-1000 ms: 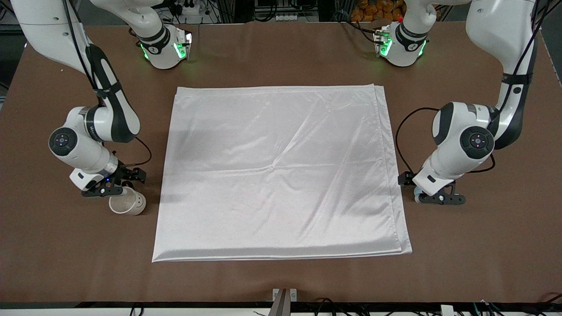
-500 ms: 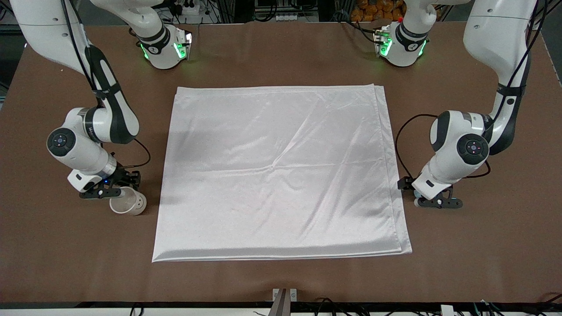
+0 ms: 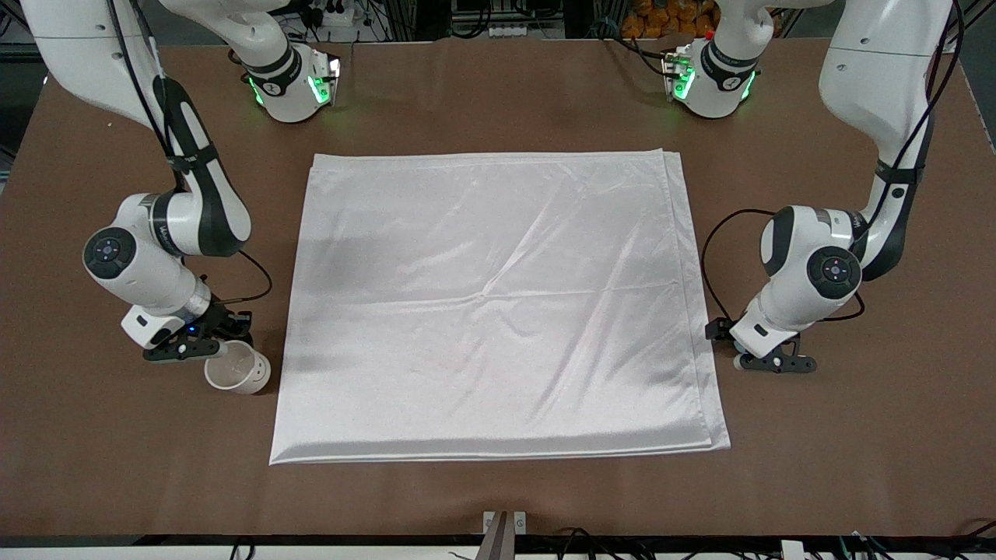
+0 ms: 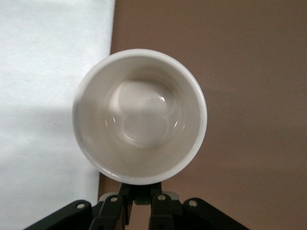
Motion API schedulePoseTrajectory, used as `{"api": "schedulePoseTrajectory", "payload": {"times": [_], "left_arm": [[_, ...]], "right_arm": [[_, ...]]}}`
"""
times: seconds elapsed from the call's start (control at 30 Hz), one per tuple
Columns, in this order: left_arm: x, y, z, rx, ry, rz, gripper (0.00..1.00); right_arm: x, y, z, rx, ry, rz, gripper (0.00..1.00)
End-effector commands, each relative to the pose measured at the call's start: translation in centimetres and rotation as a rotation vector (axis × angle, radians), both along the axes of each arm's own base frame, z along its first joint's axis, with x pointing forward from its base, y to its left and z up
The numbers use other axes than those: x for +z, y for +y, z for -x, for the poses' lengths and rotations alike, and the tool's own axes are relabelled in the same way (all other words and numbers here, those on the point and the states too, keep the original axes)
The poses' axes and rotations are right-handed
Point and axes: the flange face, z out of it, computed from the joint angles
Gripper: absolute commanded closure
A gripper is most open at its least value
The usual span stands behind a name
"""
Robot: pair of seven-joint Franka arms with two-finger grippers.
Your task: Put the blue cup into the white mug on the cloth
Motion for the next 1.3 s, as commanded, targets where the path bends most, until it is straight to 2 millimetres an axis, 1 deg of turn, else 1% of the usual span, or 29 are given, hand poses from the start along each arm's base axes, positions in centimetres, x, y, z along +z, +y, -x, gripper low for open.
{"api": "schedulePoseTrajectory", "payload": {"times": [0.0,0.07,0.13,0.23,0.33,0.43,0.6,0.67,0.73,0.8,0.93,1.0,1.03,1.07,1.13,1.17,1.2,1.23,1.27], "left_arm": [[-0.6,0.7,0.0,-0.031,-0.011,-0.011,0.0],[-0.7,0.7,0.0,-0.031,-0.009,-0.011,0.0],[-0.9,0.8,0.0,-0.029,-0.006,-0.012,0.0],[-1.2,0.8,0.1,-0.029,-0.003,-0.012,0.0],[-1.7,0.8,0.1,-0.03,0.0,-0.011,0.0],[-2.1,0.8,0.3,-0.03,0.002,-0.011,0.0],[-2.2,0.8,0.4,-0.03,0.003,-0.011,0.0],[-2.1,0.8,0.4,-0.03,0.0,-0.01,0.0],[-2.2,0.8,0.4,-0.03,0.002,-0.01,0.0],[-2.1,0.7,0.4,-0.032,0.0,-0.01,0.0],[-2.1,0.7,0.4,-0.032,0.0,-0.01,0.0],[-2.1,0.7,0.4,-0.032,0.002,-0.01,0.18],[-2.1,0.7,0.4,-0.032,0.0,-0.01,0.28],[-2.1,0.7,0.4,-0.032,0.002,-0.01,0.35],[-2.1,0.7,0.4,-0.032,0.0,-0.01,0.52],[-2.1,0.7,0.4,-0.032,0.0,-0.01,0.6],[-2.1,0.8,0.4,-0.031,0.0,-0.011,0.67],[-2.1,0.8,0.4,-0.031,0.0,-0.011,0.75],[-2.1,0.7,0.4,-0.035,0.0,-0.011,0.81]], "right_arm": [[4.1,3.9,-1.6,-0.01,0.026,-0.016,1.0],[5.3,5.7,-2.0,-0.036,0.04,-0.022,1.0],[6.1,8.1,-2.1,-0.052,0.043,-0.037,1.0],[7.0,12.8,-1.7,-0.061,0.03,-0.061,1.0],[8.3,17.7,-1.1,-0.111,0.009,-0.079,1.0],[9.1,21.6,-0.3,-0.144,-0.004,-0.096,1.0],[10.1,28.3,1.5,-0.124,-0.019,-0.12,1.0],[9.8,31.1,2.3,-0.126,-0.018,-0.126,1.0],[9.4,34.2,3.5,-0.13,-0.014,-0.13,1.0],[8.5,37.5,5.0,-0.131,-0.005,-0.129,1.0],[7.2,41.8,6.8,-0.142,0.005,-0.135,1.0],[6.8,43.5,7.5,-0.151,0.007,-0.14,1.0],[6.3,44.5,8.0,-0.152,0.012,-0.14,1.0],[5.8,45.4,8.3,-0.15,0.015,-0.141,1.0],[4.9,48.1,9.6,-0.123,0.016,-0.139,1.0],[4.3,49.6,10.4,-0.106,0.016,-0.138,1.0],[3.8,50.6,10.9,-0.101,0.018,-0.135,1.0],[3.2,51.4,11.4,-0.1,0.019,-0.129,1.0],[2.7,51.7,11.4,-0.108,0.018,-0.125,1.0]]}}
